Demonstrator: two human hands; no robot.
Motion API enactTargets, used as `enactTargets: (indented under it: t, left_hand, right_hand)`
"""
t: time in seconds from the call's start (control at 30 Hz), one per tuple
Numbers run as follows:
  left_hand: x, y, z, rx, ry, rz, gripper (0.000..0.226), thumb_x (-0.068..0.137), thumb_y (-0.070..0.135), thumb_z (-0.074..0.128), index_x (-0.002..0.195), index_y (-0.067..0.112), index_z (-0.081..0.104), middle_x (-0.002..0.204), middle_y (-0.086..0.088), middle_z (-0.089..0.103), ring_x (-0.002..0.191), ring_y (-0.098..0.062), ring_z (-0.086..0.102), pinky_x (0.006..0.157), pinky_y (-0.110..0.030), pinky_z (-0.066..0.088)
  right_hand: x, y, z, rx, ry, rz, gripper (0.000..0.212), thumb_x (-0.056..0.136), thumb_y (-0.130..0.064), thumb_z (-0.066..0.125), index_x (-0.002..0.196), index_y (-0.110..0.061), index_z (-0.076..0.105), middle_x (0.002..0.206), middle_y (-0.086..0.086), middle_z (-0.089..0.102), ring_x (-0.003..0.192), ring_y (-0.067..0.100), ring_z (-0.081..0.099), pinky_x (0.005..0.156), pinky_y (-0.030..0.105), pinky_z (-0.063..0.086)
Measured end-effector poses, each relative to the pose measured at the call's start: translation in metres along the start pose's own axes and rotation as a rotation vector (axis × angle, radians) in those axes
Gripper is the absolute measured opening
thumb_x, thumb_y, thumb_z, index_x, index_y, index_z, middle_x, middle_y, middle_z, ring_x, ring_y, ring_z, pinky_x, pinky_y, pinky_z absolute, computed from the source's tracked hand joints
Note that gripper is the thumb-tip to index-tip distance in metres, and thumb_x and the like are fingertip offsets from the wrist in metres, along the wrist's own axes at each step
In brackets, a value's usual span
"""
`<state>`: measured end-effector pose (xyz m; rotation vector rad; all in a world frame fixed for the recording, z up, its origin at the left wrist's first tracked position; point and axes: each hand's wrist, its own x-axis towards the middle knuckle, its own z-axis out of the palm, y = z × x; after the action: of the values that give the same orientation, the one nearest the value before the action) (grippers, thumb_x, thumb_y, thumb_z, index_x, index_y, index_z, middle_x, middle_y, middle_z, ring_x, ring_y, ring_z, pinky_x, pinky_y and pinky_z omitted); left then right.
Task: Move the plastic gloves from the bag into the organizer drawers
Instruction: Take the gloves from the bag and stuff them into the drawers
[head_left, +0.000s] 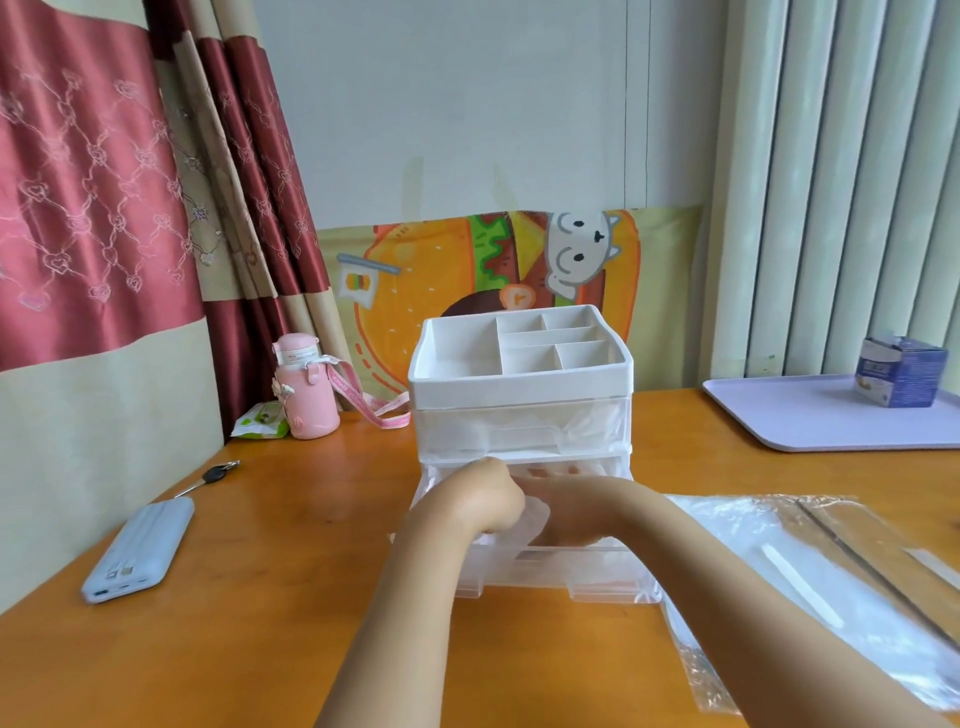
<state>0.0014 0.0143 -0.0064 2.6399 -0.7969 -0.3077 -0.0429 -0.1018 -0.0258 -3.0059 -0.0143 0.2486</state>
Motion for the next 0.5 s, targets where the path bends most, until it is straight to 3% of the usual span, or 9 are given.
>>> enactTargets:
  t: [0.07, 0.17, 0.27, 0.4, 0.5]
  left_hand:
    - [-0.001, 0.002, 0.002, 0.049, -0.019, -0.04, 0.028, 0.1, 0.017, 0.04, 0.12, 0.007, 0.057, 0.101, -0.007, 0.053, 0.09, -0.02, 0.051, 0.071, -0.025, 0.037]
    - [0.0, -0.001, 0.006, 0.115, -0.09, -0.081, 0.032, 0.097, 0.019, 0.049, 0.126, 0.005, 0.054, 0.113, -0.011, 0.057, 0.109, -0.025, 0.057, 0.078, -0.028, 0.041]
    - [0.001, -0.004, 0.008, 0.097, -0.095, -0.117, 0.037, 0.093, 0.02, 0.06, 0.126, 0.005, 0.053, 0.116, -0.013, 0.056, 0.11, -0.026, 0.057, 0.078, -0.028, 0.043]
    - [-0.001, -0.005, 0.003, 0.046, -0.067, -0.143, 0.047, 0.084, 0.031, 0.073, 0.12, 0.006, 0.056, 0.102, -0.008, 0.053, 0.096, -0.024, 0.055, 0.081, -0.031, 0.046]
    - [-0.003, -0.006, 0.002, 0.04, -0.06, -0.157, 0.052, 0.081, 0.035, 0.076, 0.119, 0.007, 0.056, 0.101, -0.008, 0.051, 0.102, -0.027, 0.057, 0.086, -0.034, 0.048]
  right_hand:
    - [0.003, 0.005, 0.005, 0.047, 0.006, 0.052, 0.078, 0.09, -0.054, 0.051, 0.153, -0.03, 0.009, 0.159, -0.008, 0.014, 0.148, 0.017, 0.005, 0.117, 0.051, 0.004]
    - [-0.004, 0.004, 0.003, 0.174, 0.01, 0.133, 0.083, 0.088, -0.047, 0.06, 0.153, -0.025, 0.013, 0.159, -0.004, 0.015, 0.145, 0.023, 0.018, 0.117, 0.042, 0.018]
    - [-0.018, 0.003, -0.003, 0.42, 0.07, 0.235, 0.08, 0.087, -0.034, 0.067, 0.151, -0.02, 0.021, 0.155, 0.0, 0.028, 0.138, 0.023, 0.033, 0.108, 0.033, 0.031]
    - [-0.019, 0.0, -0.007, 0.476, 0.153, 0.415, 0.042, 0.099, -0.019, 0.045, 0.138, -0.005, 0.043, 0.14, 0.011, 0.048, 0.127, 0.025, 0.046, 0.099, 0.03, 0.039]
    - [-0.01, -0.005, -0.009, 0.4, 0.102, 0.452, 0.036, 0.1, -0.012, 0.035, 0.13, 0.0, 0.05, 0.134, 0.014, 0.052, 0.111, 0.023, 0.051, 0.089, 0.029, 0.04]
